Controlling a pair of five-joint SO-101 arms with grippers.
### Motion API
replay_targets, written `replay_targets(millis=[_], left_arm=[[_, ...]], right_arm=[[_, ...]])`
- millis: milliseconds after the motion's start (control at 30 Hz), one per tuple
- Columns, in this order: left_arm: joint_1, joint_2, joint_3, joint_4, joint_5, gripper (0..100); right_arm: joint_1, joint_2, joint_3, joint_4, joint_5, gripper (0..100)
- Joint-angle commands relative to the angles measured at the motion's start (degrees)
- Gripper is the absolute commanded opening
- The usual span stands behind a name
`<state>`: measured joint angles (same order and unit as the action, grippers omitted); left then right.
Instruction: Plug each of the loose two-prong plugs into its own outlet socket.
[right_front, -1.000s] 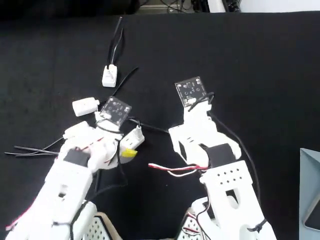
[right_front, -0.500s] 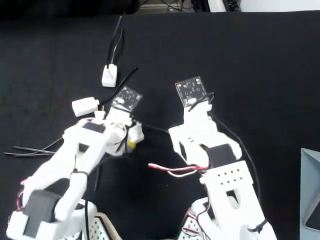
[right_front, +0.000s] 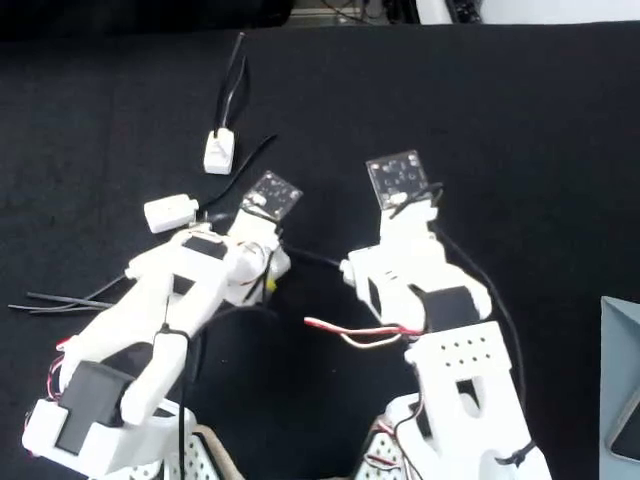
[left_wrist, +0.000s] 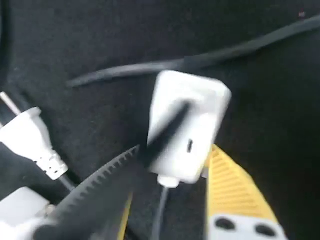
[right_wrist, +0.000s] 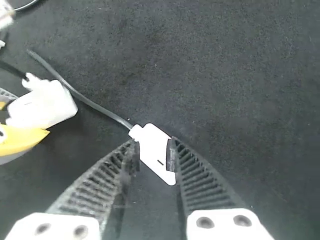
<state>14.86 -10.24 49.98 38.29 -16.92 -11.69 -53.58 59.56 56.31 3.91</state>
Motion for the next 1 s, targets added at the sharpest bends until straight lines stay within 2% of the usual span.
replay_targets(millis=[0, 333, 567, 667, 800, 967], left_arm=[[0.22, -2.37, -3.74, -0.62, -0.44, 16], [-0.13, -5.10, -4.79, -0.44, -0.44, 11], [-1.71, -12.66, -12.09, 9.41, -0.44, 11], [-3.12, -13.80, -16.31, 10.73, -0.44, 11], [-3.38, -9.67, -22.29, 10.64, -0.26, 11], [-3.38, 2.20, -33.27, 10.64, 0.00, 11]], right_arm=[[1.49, -1.01, -0.31, -0.97, -0.44, 9.6], [1.85, -1.01, -0.48, -0.97, -0.35, 9.6], [3.87, -1.01, -0.57, -1.05, -0.35, 9.6], [4.31, -1.01, -0.66, -1.05, -0.09, 9.6], [4.31, -1.01, -0.66, -1.05, -0.09, 9.6], [4.31, -1.01, -0.66, -1.05, -0.09, 9.6]])
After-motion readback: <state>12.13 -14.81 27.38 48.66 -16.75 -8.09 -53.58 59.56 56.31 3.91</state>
